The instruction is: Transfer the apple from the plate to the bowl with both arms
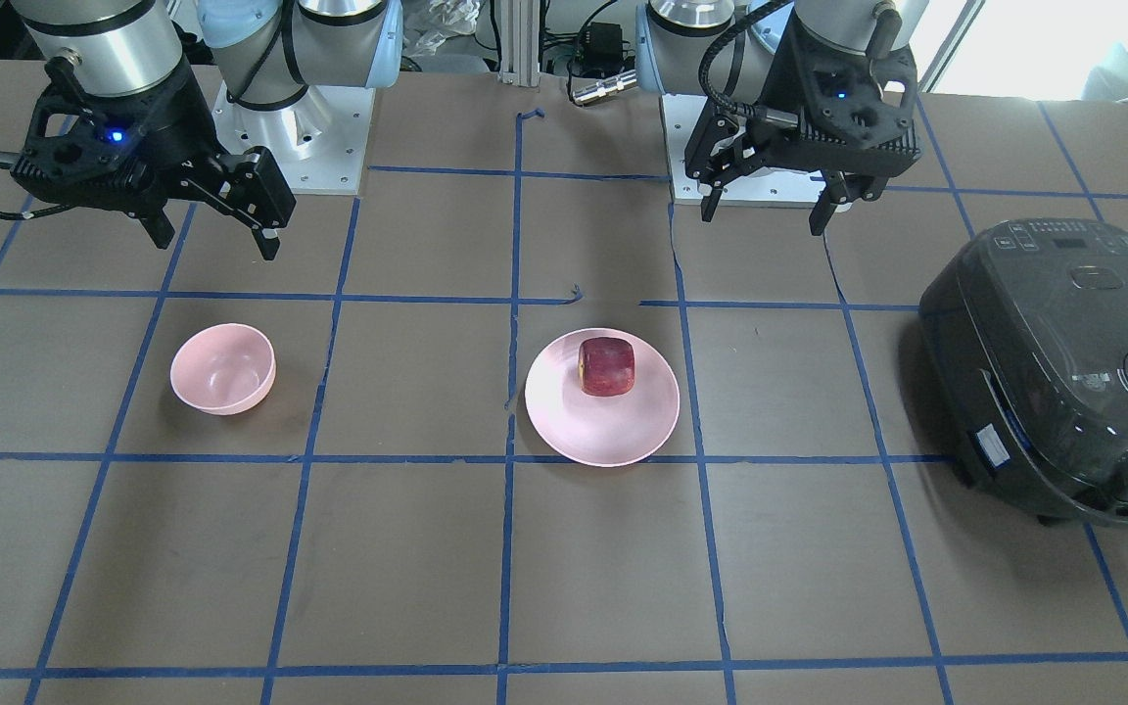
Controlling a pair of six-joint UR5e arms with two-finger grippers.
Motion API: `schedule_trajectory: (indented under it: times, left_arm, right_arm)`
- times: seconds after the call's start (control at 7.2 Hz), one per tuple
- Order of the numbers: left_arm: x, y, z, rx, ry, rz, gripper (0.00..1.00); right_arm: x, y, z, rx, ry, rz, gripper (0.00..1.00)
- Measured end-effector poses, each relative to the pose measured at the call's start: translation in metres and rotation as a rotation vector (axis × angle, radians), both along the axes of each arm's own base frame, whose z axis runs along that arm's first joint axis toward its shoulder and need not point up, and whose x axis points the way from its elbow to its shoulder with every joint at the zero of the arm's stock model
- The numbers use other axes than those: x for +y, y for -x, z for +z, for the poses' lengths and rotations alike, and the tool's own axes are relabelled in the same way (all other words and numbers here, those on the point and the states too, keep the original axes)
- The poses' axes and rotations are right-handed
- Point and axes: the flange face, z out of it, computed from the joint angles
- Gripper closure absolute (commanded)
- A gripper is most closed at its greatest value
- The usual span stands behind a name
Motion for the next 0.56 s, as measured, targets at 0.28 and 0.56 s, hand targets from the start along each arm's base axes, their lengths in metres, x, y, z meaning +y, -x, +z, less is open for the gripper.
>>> schedule_trajectory:
  times: [0.28,0.56]
  left_arm:
    - [0.0001,0.0,0.0022,-0.001,0.003,0.001,0.0]
    - [-0.0005,-0.001,0.0053,-0.001,0.008,0.003,0.0]
  right_arm:
    - [-0.0008,0.0005,-0.0001,0.003,0.003,0.0,0.0]
    - [-0.0007,0.0007,0.0001,0.004,0.003,-0.001,0.0]
